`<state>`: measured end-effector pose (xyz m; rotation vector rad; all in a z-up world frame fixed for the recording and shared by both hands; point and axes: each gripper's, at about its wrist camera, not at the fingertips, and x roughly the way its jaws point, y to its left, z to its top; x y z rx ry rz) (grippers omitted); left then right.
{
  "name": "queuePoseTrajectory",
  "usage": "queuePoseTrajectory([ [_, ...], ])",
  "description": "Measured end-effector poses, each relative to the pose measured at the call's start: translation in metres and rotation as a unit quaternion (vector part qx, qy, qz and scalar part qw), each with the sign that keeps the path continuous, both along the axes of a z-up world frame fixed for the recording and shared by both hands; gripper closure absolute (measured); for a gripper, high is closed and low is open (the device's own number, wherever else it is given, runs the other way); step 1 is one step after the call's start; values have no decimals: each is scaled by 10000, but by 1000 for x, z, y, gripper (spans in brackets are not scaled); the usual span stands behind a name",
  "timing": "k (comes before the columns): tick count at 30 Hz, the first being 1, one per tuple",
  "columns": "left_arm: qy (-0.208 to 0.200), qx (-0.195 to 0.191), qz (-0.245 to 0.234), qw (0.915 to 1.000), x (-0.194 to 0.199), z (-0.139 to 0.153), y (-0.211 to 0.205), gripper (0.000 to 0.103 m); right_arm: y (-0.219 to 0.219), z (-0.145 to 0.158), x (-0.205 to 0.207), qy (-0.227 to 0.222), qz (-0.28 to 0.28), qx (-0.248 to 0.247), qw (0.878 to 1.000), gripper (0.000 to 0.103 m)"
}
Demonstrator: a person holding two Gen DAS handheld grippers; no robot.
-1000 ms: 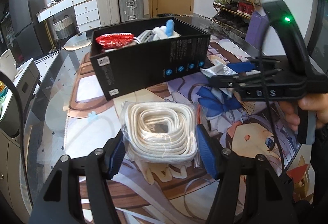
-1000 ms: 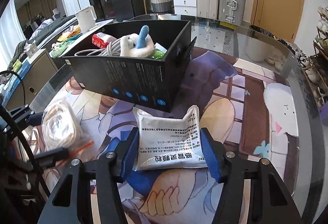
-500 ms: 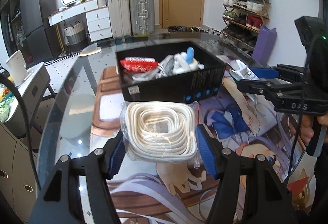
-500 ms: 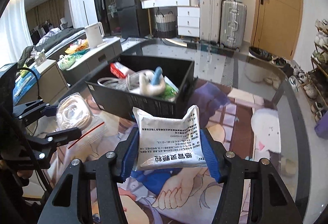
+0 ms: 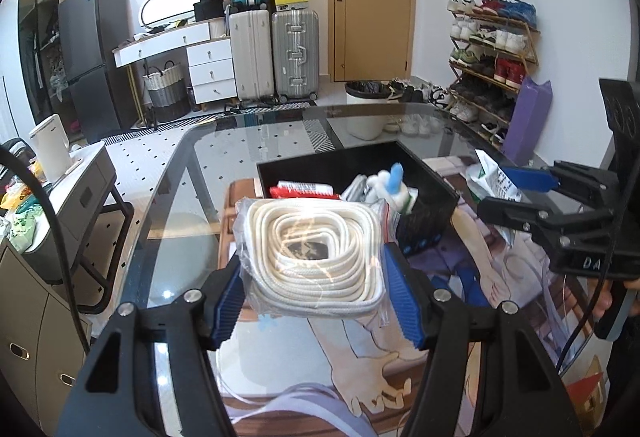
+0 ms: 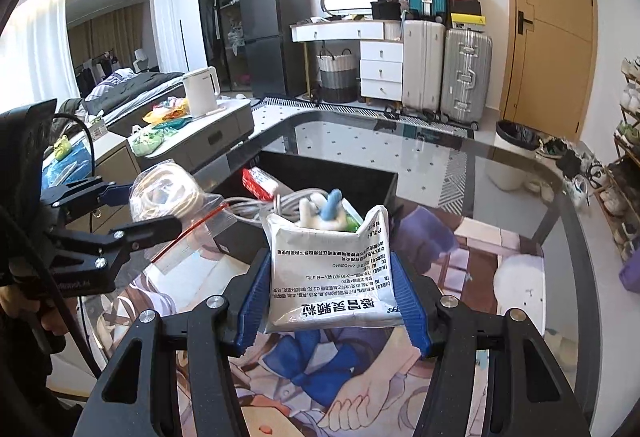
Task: Organize soft objects
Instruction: 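Lift the rope coil and white packet over the black box with both tools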
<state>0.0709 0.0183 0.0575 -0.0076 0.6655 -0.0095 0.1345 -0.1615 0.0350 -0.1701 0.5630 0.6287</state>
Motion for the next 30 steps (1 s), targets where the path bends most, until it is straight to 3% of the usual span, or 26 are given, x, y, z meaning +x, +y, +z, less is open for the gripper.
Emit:
queuePoseTrajectory([
  [14,-199,131,7,9997,25,21,2,39,7,25,4,-256,88,126,9996,44],
  [30,-222,87,84,9997,47,25,10,39,11,44,13,-395,116,187,9990,44],
])
